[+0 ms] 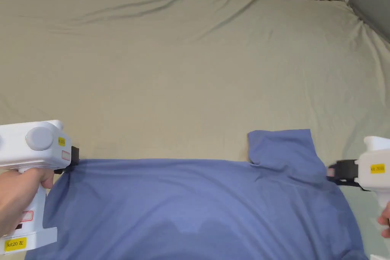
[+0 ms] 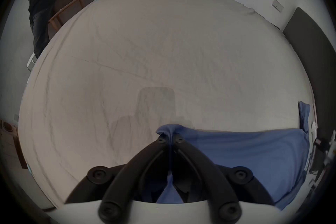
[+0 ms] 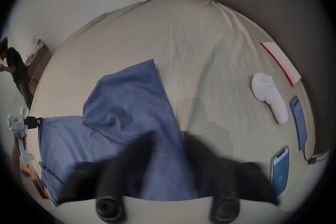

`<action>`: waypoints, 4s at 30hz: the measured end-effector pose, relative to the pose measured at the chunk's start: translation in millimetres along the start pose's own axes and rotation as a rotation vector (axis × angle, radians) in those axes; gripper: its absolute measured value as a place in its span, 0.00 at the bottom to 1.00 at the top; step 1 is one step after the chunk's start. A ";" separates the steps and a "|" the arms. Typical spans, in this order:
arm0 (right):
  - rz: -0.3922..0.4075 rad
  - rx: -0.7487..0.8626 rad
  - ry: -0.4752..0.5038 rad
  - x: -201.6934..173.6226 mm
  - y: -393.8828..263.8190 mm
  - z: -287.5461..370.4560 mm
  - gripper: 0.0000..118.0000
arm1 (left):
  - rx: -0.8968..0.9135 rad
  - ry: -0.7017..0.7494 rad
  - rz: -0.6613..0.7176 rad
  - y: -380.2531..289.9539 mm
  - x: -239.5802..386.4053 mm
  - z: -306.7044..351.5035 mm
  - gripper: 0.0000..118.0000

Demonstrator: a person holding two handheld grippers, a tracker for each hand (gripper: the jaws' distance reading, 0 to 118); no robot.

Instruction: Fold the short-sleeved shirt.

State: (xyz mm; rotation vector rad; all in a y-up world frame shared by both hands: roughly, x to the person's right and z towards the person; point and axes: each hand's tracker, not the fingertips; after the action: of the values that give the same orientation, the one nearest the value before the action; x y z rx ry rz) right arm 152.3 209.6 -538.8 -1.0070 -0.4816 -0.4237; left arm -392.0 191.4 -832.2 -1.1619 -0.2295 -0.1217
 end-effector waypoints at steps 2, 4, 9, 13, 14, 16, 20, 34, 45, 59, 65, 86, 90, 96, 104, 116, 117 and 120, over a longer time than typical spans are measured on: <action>0.042 -0.074 0.040 -4.6 7.1 -18.7 0.97 | -0.029 -0.012 0.014 4.3 -4.6 -6.7 0.01; 0.067 -0.093 -0.021 -3.6 14.2 -36.5 1.00 | -0.031 -0.016 0.024 7.1 -7.3 -6.3 0.01; 0.111 -0.130 -0.076 2.0 16.2 -69.4 0.85 | -0.034 -0.008 0.027 4.4 -8.5 -6.6 0.01; 0.053 -0.104 -0.020 0.2 27.7 -43.8 0.00 | -0.034 -0.004 0.020 4.6 -9.9 -5.5 0.01; 0.065 -0.087 -0.035 1.4 31.4 -37.9 0.00 | -0.031 -0.003 0.017 3.4 -9.8 -3.9 0.01; 0.060 -0.062 -0.023 12.3 11.7 -43.8 0.00 | -0.026 -0.007 0.014 2.9 -13.6 3.2 0.01; 0.089 -0.016 0.039 12.6 11.2 -10.0 0.00 | 0.017 -0.039 0.031 -3.4 -24.5 30.2 0.01; 0.087 0.140 0.098 17.0 -72.2 130.3 0.00 | 0.142 -0.120 0.035 -95.7 -66.8 143.9 0.01; 0.032 0.175 0.097 46.1 -200.0 187.0 0.00 | 0.168 -0.140 0.048 -213.0 -96.5 187.3 0.01; -0.053 0.005 0.031 71.4 -266.0 133.7 0.11 | 0.006 -0.110 0.097 -287.6 -107.9 138.5 0.17; -0.033 0.024 -0.075 57.9 -262.6 156.0 0.92 | 0.036 -0.063 0.116 -278.6 -121.4 151.5 0.94; -0.033 0.063 0.062 -22.9 -250.6 167.1 0.00 | 0.067 -0.620 0.242 -204.0 -210.4 57.2 0.95; -0.046 0.056 0.056 -26.0 -244.5 166.8 0.00 | -0.124 -0.742 0.279 -210.3 -182.9 68.4 0.95; -0.060 0.048 0.055 -25.7 -240.7 169.7 0.00 | -0.160 -0.900 0.257 -214.2 -174.8 19.6 0.95; -0.057 0.038 0.062 -29.2 -242.8 169.5 0.00 | -0.224 -0.839 0.277 -227.5 -149.1 3.3 0.08; -0.031 0.078 0.127 -29.5 -240.3 175.0 0.00 | -0.085 -0.409 0.270 -184.0 -217.9 112.3 0.08; -0.029 0.079 0.132 -28.4 -241.3 174.6 0.00 | -0.074 -0.364 0.245 -181.9 -212.9 123.0 0.08; -0.039 0.084 0.150 -24.2 -248.1 171.8 0.00 | -0.107 -0.277 0.165 -174.0 -187.7 141.9 0.08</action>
State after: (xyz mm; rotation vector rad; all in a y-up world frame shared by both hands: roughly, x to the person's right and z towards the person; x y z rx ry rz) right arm -34.6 245.9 -303.4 -0.8792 -0.3815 -0.5056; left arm -627.7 248.8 -668.5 -1.2984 -0.3732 0.1754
